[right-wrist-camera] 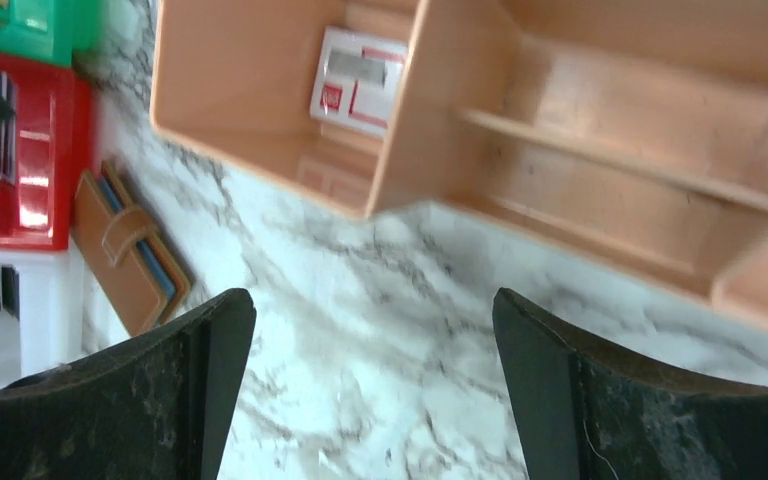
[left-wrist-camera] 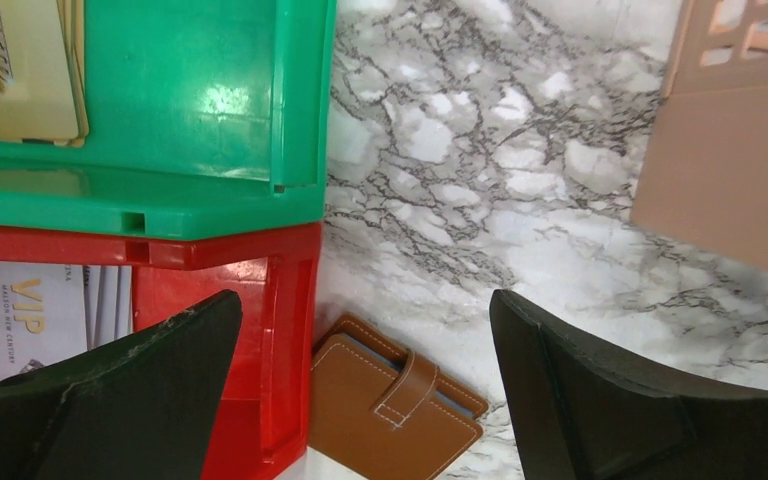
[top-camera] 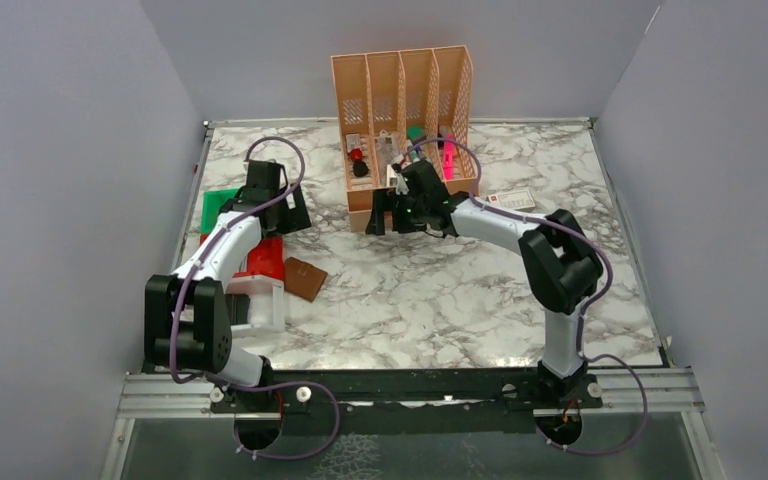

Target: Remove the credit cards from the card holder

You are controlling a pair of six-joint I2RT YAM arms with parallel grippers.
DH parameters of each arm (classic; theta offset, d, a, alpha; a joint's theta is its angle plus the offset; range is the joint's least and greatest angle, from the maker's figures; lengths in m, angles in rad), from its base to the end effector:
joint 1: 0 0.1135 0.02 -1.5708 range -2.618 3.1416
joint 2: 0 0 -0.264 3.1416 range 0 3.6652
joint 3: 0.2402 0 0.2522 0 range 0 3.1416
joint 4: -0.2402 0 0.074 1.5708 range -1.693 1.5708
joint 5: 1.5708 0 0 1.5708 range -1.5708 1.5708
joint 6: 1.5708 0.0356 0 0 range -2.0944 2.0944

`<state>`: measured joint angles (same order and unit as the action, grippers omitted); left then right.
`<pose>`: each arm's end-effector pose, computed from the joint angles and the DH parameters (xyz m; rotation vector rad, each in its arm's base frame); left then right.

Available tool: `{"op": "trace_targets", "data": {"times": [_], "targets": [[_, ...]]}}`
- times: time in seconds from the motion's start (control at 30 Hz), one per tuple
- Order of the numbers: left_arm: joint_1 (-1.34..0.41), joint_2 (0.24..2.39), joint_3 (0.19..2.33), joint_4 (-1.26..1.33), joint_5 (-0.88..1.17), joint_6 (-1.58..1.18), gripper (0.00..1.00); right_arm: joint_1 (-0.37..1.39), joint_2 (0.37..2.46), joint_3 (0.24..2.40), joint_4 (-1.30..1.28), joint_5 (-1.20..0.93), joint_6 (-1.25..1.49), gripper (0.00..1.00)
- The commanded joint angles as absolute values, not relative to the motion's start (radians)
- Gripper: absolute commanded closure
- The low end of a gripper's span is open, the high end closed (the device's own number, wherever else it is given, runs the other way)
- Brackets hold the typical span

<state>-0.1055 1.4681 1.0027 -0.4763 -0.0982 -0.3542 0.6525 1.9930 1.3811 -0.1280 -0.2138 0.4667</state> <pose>0.3018 -0.0285 0.2313 -0.3507 2.4825 -0.0659 0.3478 0.2753 0.1894 -0.3398 2.4079 0.7897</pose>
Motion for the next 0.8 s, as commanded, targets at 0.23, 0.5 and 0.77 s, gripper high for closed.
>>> {"op": "trace_targets", "data": {"times": [0.23,0.5,0.77], "targets": [[-0.099,1.554,1.234,-0.502,-0.134,-0.298,0.01,0.646,1.721,1.179,-0.173,-0.2,0.433,0.05],[-0.09,1.779,1.348,-0.515,-0.184,-0.311,0.01,0.646,1.538,1.082,-0.234,-0.097,0.416,0.02],[-0.083,1.875,1.379,-0.523,-0.209,-0.302,0.01,0.646,1.439,0.971,-0.255,-0.031,0.416,0.0]]}}
